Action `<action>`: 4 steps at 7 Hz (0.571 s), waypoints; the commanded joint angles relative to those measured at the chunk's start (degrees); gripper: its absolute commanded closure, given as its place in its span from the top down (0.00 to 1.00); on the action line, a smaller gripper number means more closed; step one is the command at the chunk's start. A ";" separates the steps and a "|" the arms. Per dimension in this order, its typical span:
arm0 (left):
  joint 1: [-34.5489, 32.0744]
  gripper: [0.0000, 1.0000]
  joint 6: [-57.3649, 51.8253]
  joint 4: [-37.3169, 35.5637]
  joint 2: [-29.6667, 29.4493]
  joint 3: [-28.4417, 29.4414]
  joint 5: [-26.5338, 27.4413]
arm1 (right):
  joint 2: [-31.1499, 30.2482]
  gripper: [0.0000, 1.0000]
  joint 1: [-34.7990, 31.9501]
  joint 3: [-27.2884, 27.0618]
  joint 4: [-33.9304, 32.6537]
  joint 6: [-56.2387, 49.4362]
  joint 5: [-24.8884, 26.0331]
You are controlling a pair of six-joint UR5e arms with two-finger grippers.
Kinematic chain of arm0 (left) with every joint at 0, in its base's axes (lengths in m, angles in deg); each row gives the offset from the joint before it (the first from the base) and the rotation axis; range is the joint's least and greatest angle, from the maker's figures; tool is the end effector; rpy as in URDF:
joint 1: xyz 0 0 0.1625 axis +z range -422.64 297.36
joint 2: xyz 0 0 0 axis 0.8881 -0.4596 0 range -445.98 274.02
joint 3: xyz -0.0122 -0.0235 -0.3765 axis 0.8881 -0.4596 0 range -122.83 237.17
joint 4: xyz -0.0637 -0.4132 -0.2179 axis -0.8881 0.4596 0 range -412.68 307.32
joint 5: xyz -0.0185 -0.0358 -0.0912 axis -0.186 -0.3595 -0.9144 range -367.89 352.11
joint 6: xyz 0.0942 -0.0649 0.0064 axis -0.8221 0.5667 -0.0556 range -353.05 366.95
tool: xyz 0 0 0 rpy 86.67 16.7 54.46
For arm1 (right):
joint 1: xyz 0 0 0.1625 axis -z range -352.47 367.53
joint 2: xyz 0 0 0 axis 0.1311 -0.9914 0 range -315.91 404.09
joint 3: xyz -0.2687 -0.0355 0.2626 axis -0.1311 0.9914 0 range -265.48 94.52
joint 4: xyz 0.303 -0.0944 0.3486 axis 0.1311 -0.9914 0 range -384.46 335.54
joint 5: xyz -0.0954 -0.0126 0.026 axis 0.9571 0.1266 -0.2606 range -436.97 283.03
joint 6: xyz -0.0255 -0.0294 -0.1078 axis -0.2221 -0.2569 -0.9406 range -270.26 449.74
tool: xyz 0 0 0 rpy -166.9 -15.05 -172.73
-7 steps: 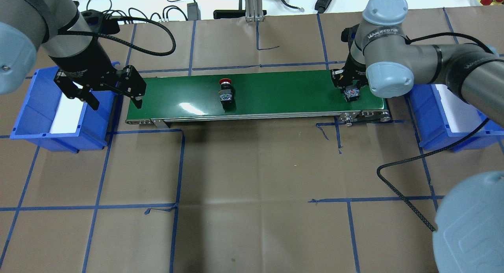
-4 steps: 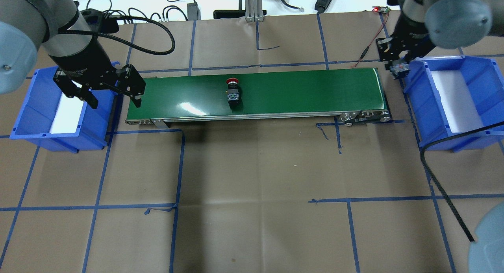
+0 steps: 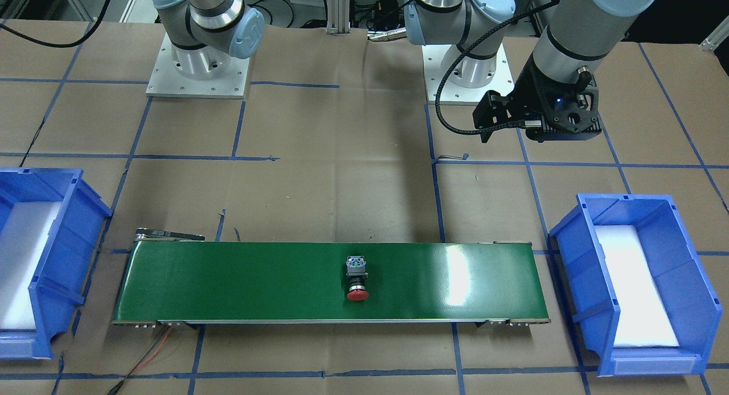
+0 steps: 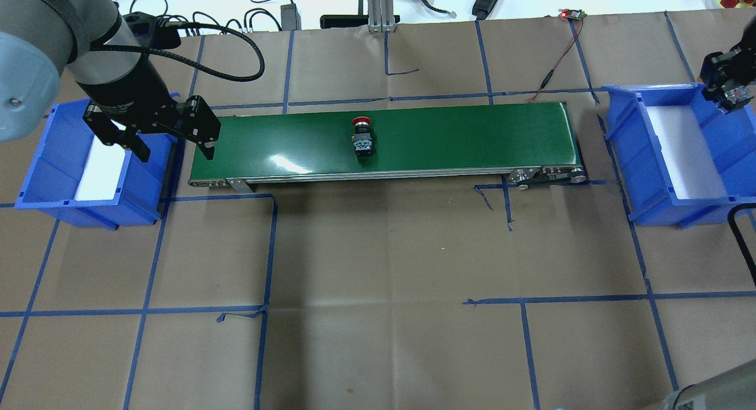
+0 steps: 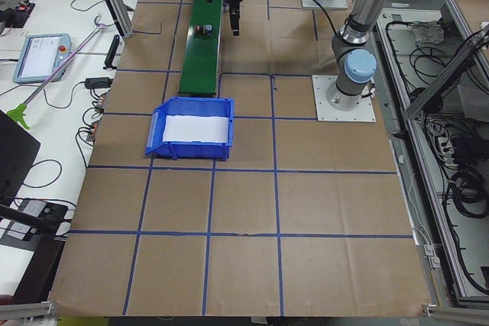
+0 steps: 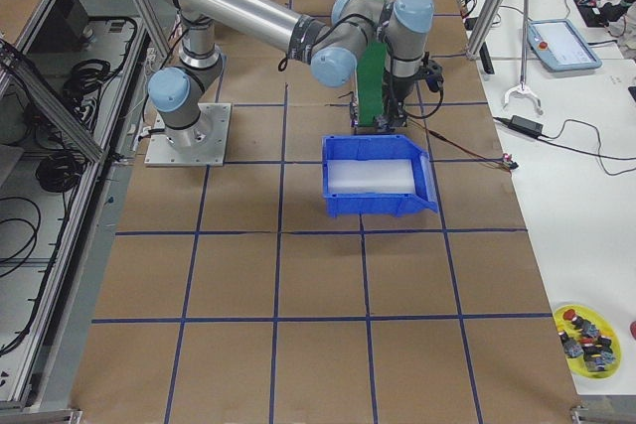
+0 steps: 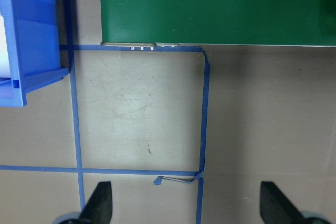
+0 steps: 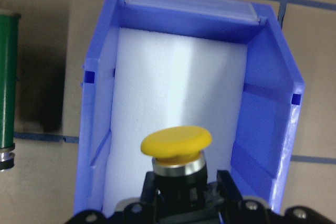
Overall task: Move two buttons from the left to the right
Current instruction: 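Carry the yellow button with the right gripper into the empty blue bin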
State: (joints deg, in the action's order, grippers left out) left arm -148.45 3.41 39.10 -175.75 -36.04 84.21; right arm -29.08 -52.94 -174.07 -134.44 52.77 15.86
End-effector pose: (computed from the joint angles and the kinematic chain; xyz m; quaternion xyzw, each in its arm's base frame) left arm -0.0894 -0.5479 0.3941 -0.0049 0.9990 0.0427 0.0155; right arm -0.2111 -0.6316 0.2973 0.0639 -0.9969 0.0197 0.0424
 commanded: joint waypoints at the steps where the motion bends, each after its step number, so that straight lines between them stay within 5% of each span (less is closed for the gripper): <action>1: -0.24 1.00 -0.42 -0.03 0.03 -0.13 -1.38 | -0.05 0.05 4.64 -10.33 -8.99 -4.67 -3.69; 4: -1.47 1.00 -0.15 -0.20 -0.05 -0.04 -1.39 | 1.18 0.05 5.54 -17.04 -14.27 -5.65 -5.11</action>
State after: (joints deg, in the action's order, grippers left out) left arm -149.73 3.20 39.00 -175.76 -36.15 82.92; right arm -28.53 -47.60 -188.53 -145.71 47.31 11.34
